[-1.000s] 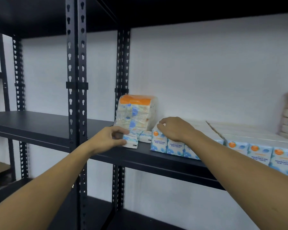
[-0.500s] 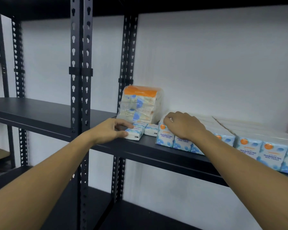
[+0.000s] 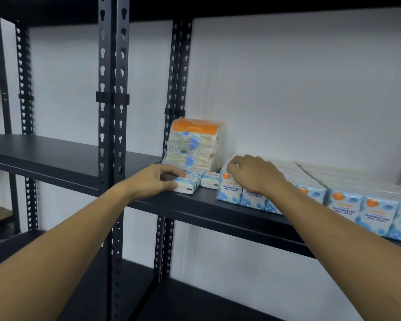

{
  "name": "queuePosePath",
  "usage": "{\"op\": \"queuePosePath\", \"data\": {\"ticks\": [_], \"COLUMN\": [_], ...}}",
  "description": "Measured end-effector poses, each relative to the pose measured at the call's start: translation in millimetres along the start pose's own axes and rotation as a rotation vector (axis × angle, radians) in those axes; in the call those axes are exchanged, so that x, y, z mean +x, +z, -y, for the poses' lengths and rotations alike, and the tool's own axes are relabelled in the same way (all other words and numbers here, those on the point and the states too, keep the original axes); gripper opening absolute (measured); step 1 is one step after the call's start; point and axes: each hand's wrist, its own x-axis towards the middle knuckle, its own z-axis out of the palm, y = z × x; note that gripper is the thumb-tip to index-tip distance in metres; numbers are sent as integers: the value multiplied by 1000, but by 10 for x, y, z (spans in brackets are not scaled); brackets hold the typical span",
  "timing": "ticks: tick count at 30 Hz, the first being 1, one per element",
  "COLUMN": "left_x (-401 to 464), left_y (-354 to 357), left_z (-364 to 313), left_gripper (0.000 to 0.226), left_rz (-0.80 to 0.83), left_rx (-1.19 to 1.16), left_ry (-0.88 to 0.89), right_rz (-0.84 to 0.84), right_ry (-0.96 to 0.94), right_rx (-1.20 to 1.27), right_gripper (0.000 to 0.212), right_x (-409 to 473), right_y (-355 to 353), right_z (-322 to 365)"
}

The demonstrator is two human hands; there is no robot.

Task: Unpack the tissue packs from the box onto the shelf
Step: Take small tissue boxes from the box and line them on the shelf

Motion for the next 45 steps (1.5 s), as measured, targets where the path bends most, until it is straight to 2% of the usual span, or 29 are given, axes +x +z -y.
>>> {"op": "queuePosePath", "data": {"ticks": [12,19,24,27,34,39,45], "left_x": [-38,-266,-562,-822,-1479,-1781,-2013], "left_y": [39,183,443,764,1803,2568,3322], "left_z": [-42,-360,-598,-660,-468,-151,229], "left_gripper": [30,30,30,28,29,26,22], "left_rz": [-55,-269,-440,-478,-331,-177,100], "left_rx": [-106,4,9,1,-101,-131,-21], "left_ry": [-22,34,185,272,194,52,-53], "right_rz": [-15,-281,-374,-400,-328,-84,211], "right_ry": [-8,-124,-171,-179,-99,74,322], "right_rx": [6,71,159,235,402,436,480], "right_gripper": [51,44,42,41,36,34,35], "right_x": [-39,-305,-741,-1149,-2277,-3024,-3767], "right_y": [-7,-42,17,137,714,1444,2340], "right_z": [-2,55,125,99,-221,-642,-1066]}}
